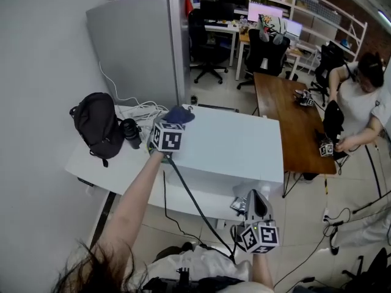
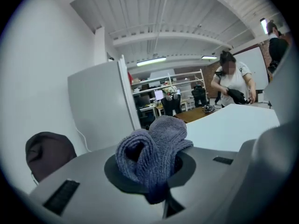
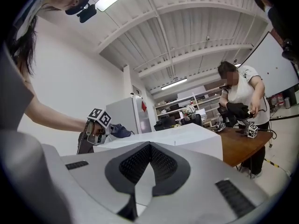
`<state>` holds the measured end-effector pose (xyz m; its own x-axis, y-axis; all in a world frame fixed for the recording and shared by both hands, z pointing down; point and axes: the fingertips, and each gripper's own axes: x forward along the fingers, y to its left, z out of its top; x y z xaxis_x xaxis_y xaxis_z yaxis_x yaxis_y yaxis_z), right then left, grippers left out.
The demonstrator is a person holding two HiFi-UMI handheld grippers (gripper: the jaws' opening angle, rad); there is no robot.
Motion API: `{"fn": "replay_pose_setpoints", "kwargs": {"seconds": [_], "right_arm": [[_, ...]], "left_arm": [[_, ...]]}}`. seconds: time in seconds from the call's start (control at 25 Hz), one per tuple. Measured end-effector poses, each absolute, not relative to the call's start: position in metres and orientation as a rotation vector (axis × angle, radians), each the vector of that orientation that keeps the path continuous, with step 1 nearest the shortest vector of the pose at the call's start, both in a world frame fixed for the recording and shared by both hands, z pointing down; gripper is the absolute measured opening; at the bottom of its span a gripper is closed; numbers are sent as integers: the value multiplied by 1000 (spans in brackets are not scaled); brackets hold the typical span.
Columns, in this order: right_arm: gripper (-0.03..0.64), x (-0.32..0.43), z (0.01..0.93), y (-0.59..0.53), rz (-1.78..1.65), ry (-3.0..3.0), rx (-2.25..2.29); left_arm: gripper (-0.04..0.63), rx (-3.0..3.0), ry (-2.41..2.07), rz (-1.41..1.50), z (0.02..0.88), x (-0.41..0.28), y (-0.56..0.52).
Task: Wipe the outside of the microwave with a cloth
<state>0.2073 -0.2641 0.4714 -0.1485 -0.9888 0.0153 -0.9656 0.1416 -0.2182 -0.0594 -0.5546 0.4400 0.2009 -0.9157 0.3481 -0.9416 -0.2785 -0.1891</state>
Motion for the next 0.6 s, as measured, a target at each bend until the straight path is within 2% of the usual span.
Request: {"fn": "replay_pose_setpoints", "kwargs": {"seconds": [0.16, 0.28, 0.44, 0.6], "right_arm": [[20, 200, 470, -260, -266, 2281, -1938], [20, 199, 473, -254, -276, 2265, -1939], [20, 205, 483, -244, -303, 2238, -1987], [20, 221, 494, -223, -322, 2224, -2083]], "left_arm": [[52, 2352, -1841, 516, 432, -79, -536], [51, 2432, -1708, 298, 404, -64, -494], [52, 2603, -1410, 56, 381, -4, -403], [52, 2712, -1036, 58, 408, 87, -314]]}}
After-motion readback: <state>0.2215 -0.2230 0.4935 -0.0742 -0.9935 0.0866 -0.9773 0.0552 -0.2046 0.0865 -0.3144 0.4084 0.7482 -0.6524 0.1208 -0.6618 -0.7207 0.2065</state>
